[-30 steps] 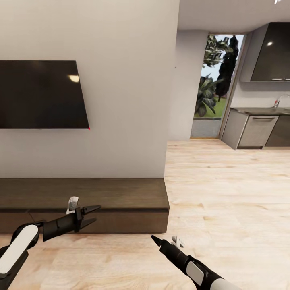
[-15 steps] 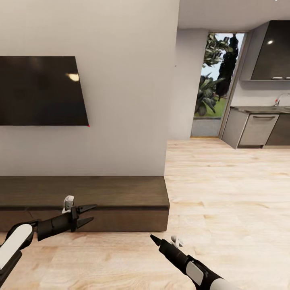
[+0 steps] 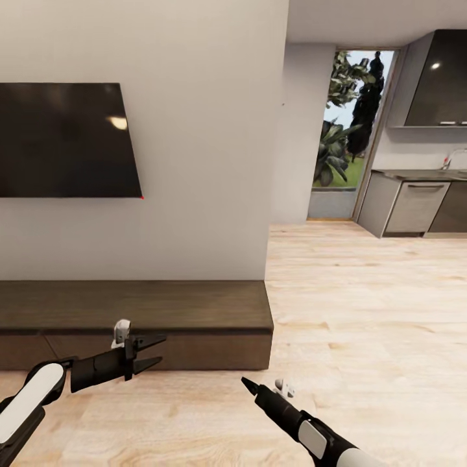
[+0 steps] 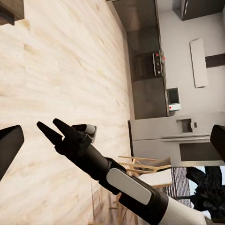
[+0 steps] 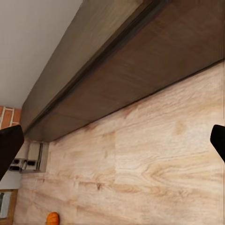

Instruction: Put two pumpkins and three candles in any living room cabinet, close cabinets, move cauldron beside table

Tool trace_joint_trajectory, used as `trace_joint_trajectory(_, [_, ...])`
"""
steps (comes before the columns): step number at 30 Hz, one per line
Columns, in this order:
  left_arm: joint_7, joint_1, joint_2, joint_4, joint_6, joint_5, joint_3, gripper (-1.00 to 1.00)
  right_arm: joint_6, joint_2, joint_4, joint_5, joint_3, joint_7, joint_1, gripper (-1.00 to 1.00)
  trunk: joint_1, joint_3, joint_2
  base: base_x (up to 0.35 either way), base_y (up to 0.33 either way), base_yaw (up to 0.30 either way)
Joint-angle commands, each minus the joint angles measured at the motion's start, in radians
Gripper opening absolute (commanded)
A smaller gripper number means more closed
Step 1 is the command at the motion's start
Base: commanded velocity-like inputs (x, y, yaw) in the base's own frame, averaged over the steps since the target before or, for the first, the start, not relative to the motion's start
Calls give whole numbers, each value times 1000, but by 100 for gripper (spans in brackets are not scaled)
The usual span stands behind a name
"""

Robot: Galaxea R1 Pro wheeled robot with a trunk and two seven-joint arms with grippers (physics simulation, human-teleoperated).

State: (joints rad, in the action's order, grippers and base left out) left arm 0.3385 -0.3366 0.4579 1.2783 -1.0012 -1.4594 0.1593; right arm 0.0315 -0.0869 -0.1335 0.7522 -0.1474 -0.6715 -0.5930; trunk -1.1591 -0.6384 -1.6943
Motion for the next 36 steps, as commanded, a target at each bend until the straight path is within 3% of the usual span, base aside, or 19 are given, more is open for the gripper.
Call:
trace_joint_trajectory(1, [9, -1, 1, -1, 0, 6, 1, 100, -7, 2, 0, 14, -5, -2, -1, 100, -4, -4, -8, 0, 0, 0])
trace_joint_trajectory(2, [9, -1, 1, -1, -1, 5, 1, 100, -13, 4, 0, 28, -1, -3, -1, 100, -8, -7, -15, 0, 0, 0])
trace_joint_trajectory(5, [10, -1, 1, 3, -1, 5, 2, 100, -1, 7, -1, 147, 52, -22, -1, 100, -19, -17, -36, 0, 0, 0])
trace_joint_trajectory(6, [10, -1, 1, 3, -1, 5, 2, 100, 5, 8, -1, 167, 59, -30, -1, 100, -23, -20, -43, 0, 0, 0])
trace_joint_trajectory(7, [10, -1, 1, 6, -1, 5, 2, 100, 44, 12, -1, 227, 79, -86, -1, 100, -27, -23, -50, 0, 0, 0])
trace_joint_trajectory(12, [10, -1, 1, 26, -1, 5, 3, 100, 147, 46, 0, 289, 105, -240, -1, 100, -46, -39, -85, 0, 0, 0])
trace_joint_trajectory(16, [10, -1, -1, 36, 0, 5, 3, 100, 176, 55, -1, 349, 140, -262, -1, 100, -61, -51, -113, 0, 0, 0])
trace_joint_trajectory(22, [10, -1, 0, 36, 0, 5, 3, 100, 92, 52, -1, 374, 151, -191, -1, 100, -84, -70, -155, 0, 0, 0])
trace_joint_trajectory(27, [10, -1, 0, 37, 0, 5, 3, 100, 57, 51, -7, 378, 166, -193, -1, 100, -104, -86, -190, 0, 0, 0])
trace_joint_trajectory(36, [10, -1, -1, 38, 0, 5, 3, 100, 62, 52, -18, 390, 172, -201, -1, 100, -138, -114, -253, 0, 0, 0])
